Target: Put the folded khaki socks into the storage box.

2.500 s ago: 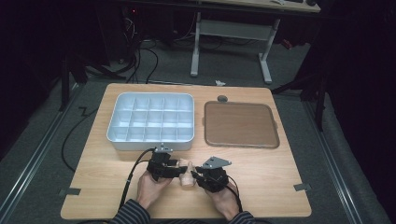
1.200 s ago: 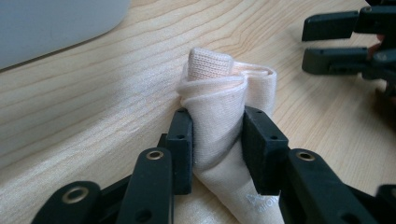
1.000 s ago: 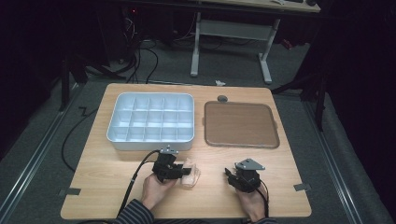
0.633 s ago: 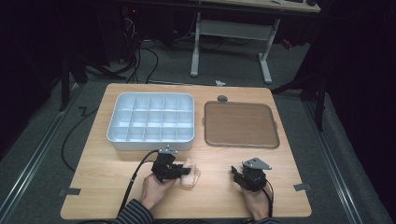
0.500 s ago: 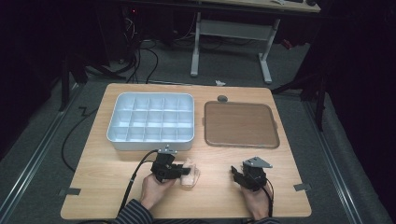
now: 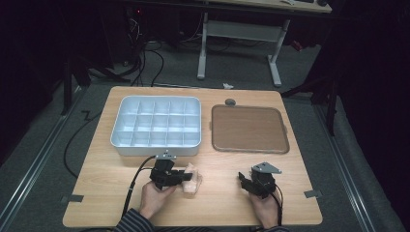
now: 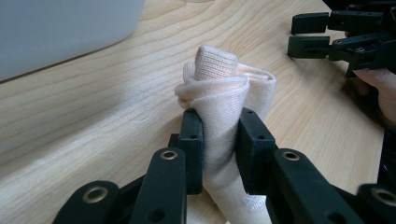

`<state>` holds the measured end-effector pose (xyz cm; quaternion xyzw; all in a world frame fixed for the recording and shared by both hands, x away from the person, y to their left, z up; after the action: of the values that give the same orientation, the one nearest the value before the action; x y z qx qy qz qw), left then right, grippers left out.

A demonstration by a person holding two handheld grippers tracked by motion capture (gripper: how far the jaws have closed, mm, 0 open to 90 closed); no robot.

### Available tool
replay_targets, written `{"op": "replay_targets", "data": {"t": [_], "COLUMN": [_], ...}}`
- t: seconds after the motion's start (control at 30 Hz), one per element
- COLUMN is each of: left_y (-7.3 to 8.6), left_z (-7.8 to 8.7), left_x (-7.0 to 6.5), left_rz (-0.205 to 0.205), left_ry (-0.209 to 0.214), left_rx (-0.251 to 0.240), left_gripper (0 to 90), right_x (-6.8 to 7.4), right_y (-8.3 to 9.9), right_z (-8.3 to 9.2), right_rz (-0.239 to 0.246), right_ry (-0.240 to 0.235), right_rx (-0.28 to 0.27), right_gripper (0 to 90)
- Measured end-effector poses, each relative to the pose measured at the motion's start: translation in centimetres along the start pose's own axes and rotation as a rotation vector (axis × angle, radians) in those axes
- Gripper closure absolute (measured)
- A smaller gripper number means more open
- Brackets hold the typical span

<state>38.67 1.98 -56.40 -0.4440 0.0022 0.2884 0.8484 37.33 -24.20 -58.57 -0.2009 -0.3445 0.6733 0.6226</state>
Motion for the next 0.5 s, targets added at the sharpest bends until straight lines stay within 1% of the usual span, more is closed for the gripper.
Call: {"op": "replay_targets", "data": {"t": [0.17,0.4,0.5], "left_y": [0.1,0.4,0.4], "left_z": [0.7,1.5,2.0], "left_x": [0.2,0.4,0.4], "left_rz": [0.001,0.015,0.009], "left_ry": [0.006,0.019,0.016], "left_rx": [-0.012,-0.019,-0.028], "left_gripper": [74.4,74.4,74.4], "right_x": [0.0,0.0,0.0], "right_y": [0.0,0.0,0.0], "right_z": [0.0,0.0,0.0], "right_rz": [0.000,0.000,-0.003], "right_ry": [-0.003,-0.005,-0.007], "right_rx": [0.001,0.001,0.001], "right_gripper": [41.6,41.5,41.6]}}
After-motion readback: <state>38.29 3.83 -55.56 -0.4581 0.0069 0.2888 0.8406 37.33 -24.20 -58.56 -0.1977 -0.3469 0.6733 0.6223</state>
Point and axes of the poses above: each handheld gripper's, and its own axes: z roughly backward along the jaws, y roughly out of its underside, x roughly to its left, the point moved 8 cm from there along -z, roughly forward along the jaws, and after that the axes turned 14 degrees about -z, right-handed, at the moved point
